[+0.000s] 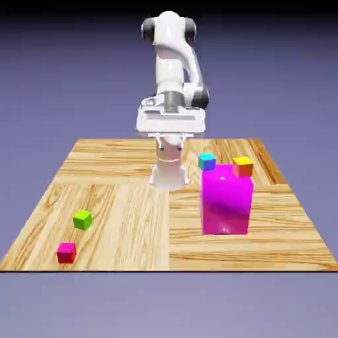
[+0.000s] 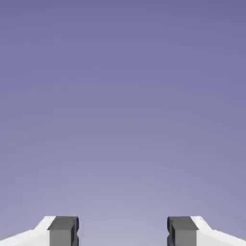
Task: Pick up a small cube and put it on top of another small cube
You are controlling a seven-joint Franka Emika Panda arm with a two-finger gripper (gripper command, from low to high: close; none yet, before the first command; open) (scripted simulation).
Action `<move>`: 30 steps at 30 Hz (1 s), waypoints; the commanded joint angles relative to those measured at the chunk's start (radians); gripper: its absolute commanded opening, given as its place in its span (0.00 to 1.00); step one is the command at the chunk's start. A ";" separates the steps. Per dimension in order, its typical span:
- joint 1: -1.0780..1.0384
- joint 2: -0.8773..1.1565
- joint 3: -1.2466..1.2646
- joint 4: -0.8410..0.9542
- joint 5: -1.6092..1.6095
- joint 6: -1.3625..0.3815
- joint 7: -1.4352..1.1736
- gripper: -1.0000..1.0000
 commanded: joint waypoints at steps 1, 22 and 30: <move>-0.029 0.036 -0.007 0.015 0.000 -0.020 -0.015 0.50; -0.602 0.762 -0.149 0.321 -0.010 -0.414 -0.313 0.50; -0.634 0.951 -0.114 0.339 0.026 -0.244 -0.337 0.00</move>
